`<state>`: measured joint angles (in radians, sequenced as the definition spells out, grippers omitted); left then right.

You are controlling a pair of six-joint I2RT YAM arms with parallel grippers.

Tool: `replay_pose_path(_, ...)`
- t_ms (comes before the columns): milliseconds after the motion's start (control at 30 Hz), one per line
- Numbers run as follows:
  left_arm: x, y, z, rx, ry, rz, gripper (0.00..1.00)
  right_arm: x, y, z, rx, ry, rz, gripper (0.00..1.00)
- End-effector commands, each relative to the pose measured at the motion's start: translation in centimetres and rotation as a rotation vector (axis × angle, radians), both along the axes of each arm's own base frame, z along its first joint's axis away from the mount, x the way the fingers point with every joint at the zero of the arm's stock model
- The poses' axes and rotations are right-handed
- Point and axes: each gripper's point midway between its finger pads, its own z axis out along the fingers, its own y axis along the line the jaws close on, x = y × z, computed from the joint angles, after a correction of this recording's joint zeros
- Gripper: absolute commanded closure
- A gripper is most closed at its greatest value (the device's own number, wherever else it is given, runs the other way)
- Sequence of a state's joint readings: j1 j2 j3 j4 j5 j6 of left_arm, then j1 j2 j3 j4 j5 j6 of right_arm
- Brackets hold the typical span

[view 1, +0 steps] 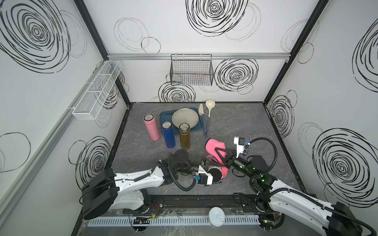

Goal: Wipe the surface of the thermos
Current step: Wipe the dirt from the surface of the thermos.

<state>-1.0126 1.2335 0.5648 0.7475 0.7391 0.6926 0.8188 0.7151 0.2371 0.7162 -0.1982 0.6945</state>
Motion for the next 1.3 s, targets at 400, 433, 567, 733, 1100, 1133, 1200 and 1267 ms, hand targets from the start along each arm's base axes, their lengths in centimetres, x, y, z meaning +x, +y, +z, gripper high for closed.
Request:
replay_pose_path(400,-1.2,0.2,1.1,-0.015,-0.189,-0.112,1.0,-0.5,1.5,-4.2,-0.117,0.02,0.076,1.0)
replay_pose_path(433,-1.1,0.2,1.0,-0.012,-0.191,-0.107,1.0,-1.0,1.6,-2.8,-0.103,-0.01,0.098,1.0)
replay_pose_path(567,-0.9,0.3,0.5,0.01,-0.216,-0.097,1.0,-3.1,1.9,1.7,-0.07,-0.138,0.144,1.0)
replay_pose_path(733,-1.0,0.4,-0.2,0.029,-0.236,-0.1,1.0,-3.6,3.2,0.7,-0.091,-0.133,0.166,1.0)
replay_pose_path(1100,-1.9,0.9,-0.9,0.058,-0.287,-0.14,1.0,-2.2,1.9,-4.2,-0.115,0.016,0.12,1.0)
replay_pose_path(1133,-2.0,1.0,-1.1,0.062,-0.29,-0.144,1.0,-2.7,2.1,-3.0,-0.108,-0.011,0.13,1.0)
replay_pose_path(1200,-2.1,1.1,-1.3,0.07,-0.295,-0.15,1.0,-3.8,2.3,-1.1,-0.097,-0.064,0.144,1.0)
replay_pose_path(1267,-2.2,1.1,-1.3,0.07,-0.298,-0.154,1.0,-4.7,2.5,0.1,-0.086,-0.105,0.156,1.0)
